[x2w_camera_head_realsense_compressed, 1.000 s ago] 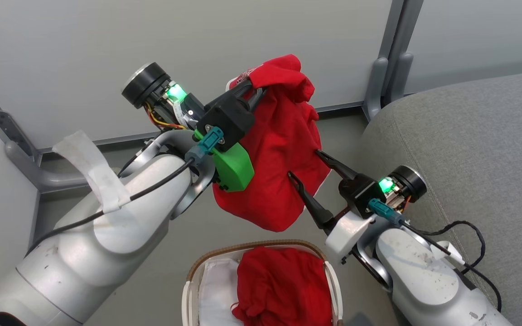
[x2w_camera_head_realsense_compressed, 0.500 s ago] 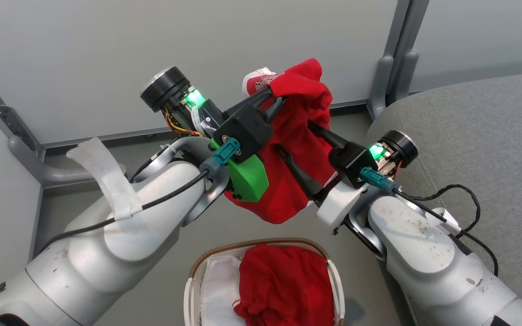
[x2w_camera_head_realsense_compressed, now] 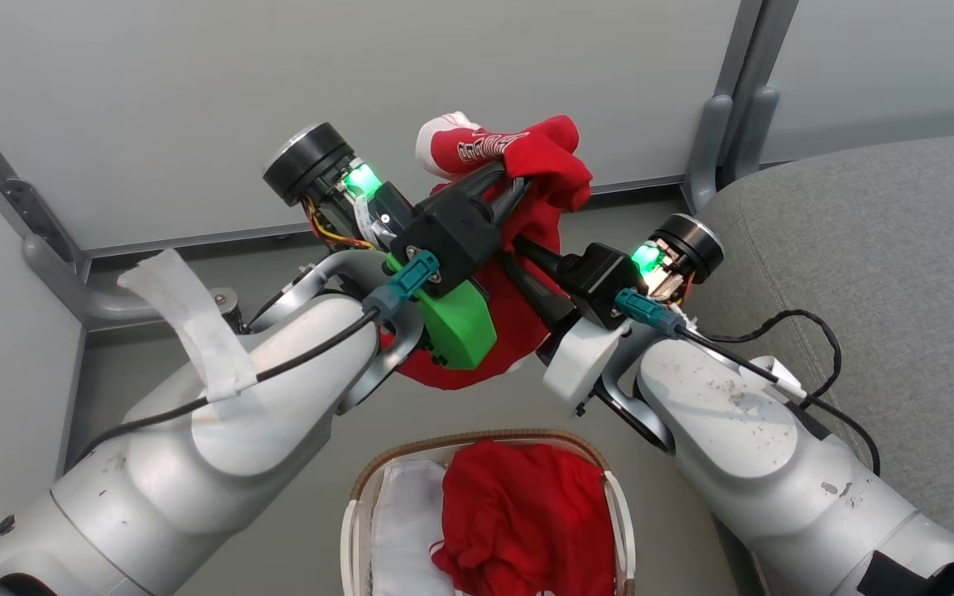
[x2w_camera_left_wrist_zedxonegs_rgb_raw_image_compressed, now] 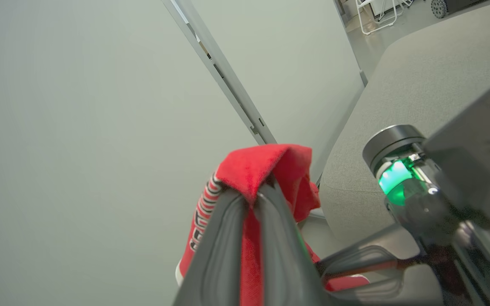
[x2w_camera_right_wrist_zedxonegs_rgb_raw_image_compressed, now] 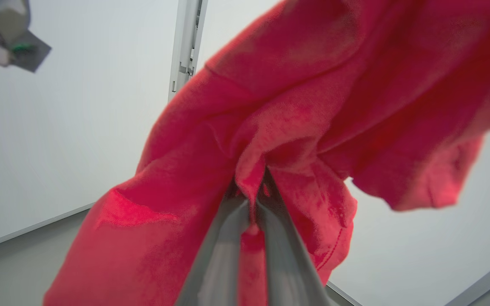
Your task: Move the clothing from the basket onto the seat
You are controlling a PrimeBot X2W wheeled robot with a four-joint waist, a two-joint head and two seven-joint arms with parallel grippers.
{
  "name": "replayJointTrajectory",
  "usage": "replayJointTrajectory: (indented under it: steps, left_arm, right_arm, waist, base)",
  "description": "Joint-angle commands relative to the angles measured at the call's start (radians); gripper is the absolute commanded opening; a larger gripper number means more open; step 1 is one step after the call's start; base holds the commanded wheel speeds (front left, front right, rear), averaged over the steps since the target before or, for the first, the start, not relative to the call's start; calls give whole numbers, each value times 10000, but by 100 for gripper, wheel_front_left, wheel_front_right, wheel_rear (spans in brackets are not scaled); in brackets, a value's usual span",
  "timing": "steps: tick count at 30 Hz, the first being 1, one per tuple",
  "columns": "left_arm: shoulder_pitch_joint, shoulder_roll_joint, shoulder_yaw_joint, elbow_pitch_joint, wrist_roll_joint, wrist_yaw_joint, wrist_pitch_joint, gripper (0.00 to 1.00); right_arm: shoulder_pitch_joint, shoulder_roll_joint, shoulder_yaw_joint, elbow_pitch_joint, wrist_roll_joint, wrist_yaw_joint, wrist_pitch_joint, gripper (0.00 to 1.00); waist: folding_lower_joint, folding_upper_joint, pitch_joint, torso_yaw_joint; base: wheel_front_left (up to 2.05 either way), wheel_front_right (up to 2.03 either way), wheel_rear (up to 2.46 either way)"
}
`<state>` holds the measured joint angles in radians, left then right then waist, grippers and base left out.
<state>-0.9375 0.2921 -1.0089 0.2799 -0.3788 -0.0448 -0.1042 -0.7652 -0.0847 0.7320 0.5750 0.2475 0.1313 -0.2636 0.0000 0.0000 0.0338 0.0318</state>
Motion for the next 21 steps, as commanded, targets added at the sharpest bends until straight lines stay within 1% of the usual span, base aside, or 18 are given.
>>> replayJointTrajectory:
  steps: [1,9,10,11,13,14,15,21]
  left_arm:
    - [165,10,74,55,-149,66,-47,0]
    - [554,333,524,670,-642,310,-389,0]
    - [638,368,614,770,-750,360,-530,2]
    - [747,390,692,884,-874,384,-646,20]
    - [958,399,841,1057,-1051,423,-851,60]
    - [1051,392,885,1118,-1128,428,-938,82]
    - [1181,372,938,1194,-1242,432,-1041,100]
    - [2022,148,1223,1456,-1635,512,-1477,100]
  right_arm:
    - [-75,-9,-31,-35,20,-10,-18,0]
    - [320,-93,-463,-349,-95,-10,-17,0]
    - [395,-107,-562,-399,-100,-10,-19,0]
    - [469,-119,-679,-444,-106,-10,-19,0]
    - [619,-133,-913,-525,-112,-10,-17,0]
    - [675,-143,-1034,-557,-136,-10,-17,0]
    - [757,-148,-1203,-606,-170,-10,-19,0]
    - [1142,-119,-2057,-900,-403,-10,-19,0]
  waist:
    - [0,0,14,14]
    - [0,0,101,-41]
    - [0,0,114,-56]
    - [0,0,125,-70]
    - [0,0,152,-94]
    - [0,0,164,-102]
    - [0,0,181,-112]
    - [0,0,238,-145]
  base:
    - [0,0,0]
    - [0,0,0]
    - [0,0,0]
    - [0,0,0]
    - [0,0,0]
    - [0,0,0]
    - [0,0,0]
    - [0,0,0]
